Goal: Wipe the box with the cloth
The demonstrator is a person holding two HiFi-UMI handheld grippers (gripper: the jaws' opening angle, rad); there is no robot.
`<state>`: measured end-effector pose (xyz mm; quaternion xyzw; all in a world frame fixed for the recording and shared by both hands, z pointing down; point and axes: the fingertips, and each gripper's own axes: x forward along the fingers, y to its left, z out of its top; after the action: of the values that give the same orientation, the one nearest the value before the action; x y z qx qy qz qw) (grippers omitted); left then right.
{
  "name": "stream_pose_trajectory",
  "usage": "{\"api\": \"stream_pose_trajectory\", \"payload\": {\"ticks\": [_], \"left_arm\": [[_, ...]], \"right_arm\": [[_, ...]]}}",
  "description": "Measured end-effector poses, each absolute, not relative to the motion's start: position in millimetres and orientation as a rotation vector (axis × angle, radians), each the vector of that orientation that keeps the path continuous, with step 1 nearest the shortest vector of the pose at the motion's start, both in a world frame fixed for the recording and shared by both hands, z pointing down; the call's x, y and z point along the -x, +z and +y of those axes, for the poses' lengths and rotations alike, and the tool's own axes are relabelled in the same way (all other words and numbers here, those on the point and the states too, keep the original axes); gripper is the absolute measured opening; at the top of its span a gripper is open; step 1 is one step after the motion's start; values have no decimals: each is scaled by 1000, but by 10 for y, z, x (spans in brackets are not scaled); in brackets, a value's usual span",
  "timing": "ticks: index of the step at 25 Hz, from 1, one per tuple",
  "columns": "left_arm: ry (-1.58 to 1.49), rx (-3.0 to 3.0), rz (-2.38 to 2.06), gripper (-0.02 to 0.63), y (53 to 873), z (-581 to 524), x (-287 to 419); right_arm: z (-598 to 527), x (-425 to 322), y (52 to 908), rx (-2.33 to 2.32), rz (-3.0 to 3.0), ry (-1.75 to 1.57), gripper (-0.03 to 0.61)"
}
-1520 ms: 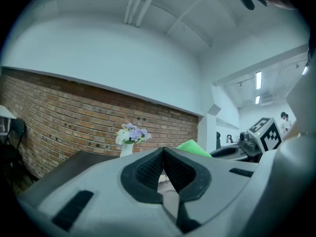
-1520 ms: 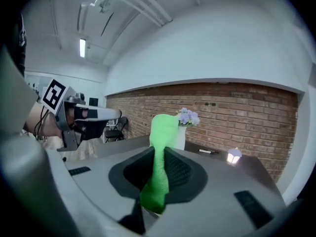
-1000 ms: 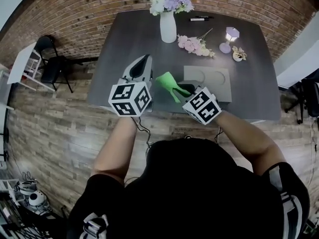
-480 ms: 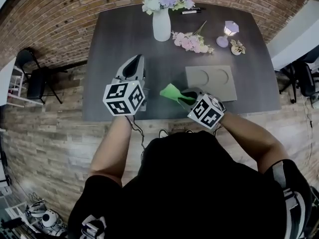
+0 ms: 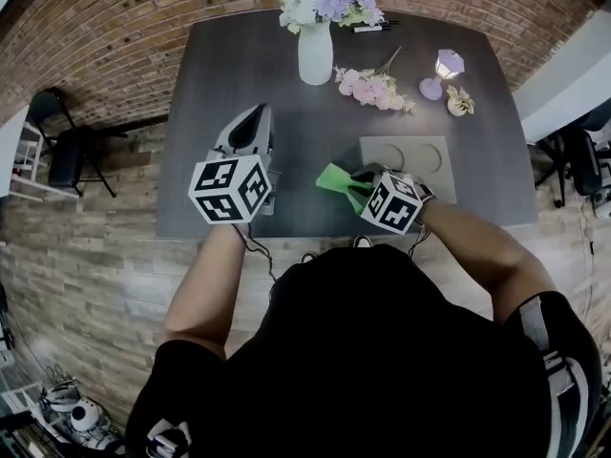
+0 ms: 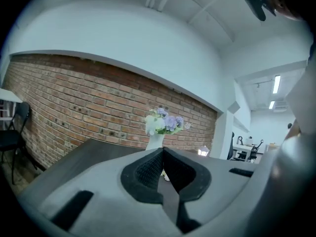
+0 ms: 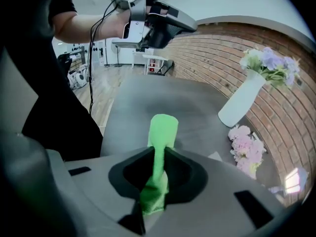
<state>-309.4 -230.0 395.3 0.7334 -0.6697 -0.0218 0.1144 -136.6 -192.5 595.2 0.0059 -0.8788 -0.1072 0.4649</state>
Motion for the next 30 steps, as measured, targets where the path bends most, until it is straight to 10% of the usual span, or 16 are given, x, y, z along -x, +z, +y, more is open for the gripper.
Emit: {"api": "stream_pose_trajectory", "payload": {"ticks": [30], "left_arm": [[49,-1894,-2157,9,4120,-2138,3160]], "right_arm": [[-3759,1691,5992,-216,-2190,-160,57]]}}
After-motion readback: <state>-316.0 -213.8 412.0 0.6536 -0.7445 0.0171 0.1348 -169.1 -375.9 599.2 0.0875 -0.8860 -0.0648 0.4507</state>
